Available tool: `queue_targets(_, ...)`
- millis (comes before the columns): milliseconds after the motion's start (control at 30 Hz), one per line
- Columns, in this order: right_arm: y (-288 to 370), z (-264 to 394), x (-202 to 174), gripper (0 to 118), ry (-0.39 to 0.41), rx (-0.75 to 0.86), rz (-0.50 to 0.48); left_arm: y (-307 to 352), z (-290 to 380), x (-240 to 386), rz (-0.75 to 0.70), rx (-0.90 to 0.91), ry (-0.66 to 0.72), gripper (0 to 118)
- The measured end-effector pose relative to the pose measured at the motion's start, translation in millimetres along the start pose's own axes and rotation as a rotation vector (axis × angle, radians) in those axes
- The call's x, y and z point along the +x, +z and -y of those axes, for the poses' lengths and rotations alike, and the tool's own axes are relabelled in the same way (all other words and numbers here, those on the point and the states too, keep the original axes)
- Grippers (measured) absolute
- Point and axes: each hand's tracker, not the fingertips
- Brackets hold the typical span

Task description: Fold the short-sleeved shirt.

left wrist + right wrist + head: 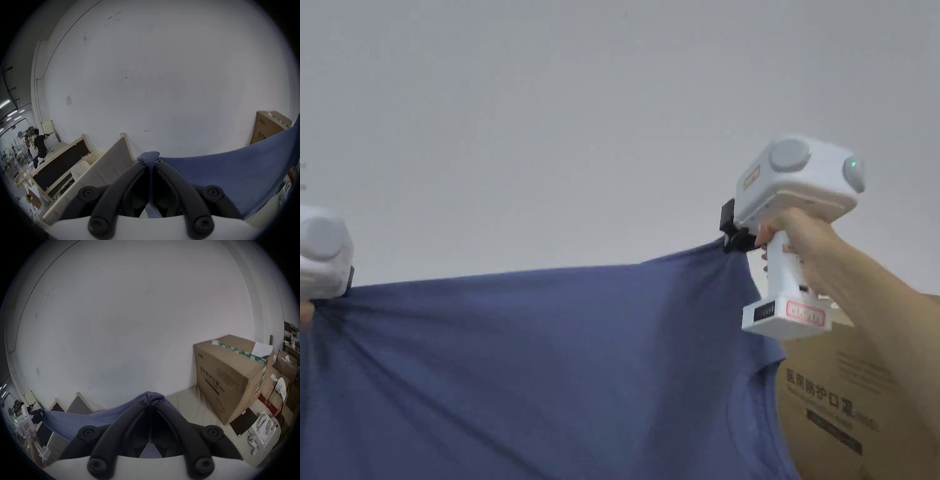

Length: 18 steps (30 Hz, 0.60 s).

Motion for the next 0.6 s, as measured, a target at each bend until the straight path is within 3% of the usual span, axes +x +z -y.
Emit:
queue_targets(167, 1, -19, -8, 1, -0.040, 0.065, -0.016, -9, -16, 0, -0.013, 0.051, 0.035, 1)
queue_targets(300, -12, -11, -9, 1, 0.028, 0.053, -0.003, -24, -8, 9, -0.037, 0.078, 0.007, 1)
queue_targets(400, -35, 11, 3, 1, 0.034, 0.040, -0.003, -43, 17, 18, -0.035, 0.084, 0.000, 1)
queue_targets(600, -122, 81, 47, 1, 0.044, -0.138, 0.039, -108, 99, 56, -0.047, -0.014, -0.053, 1)
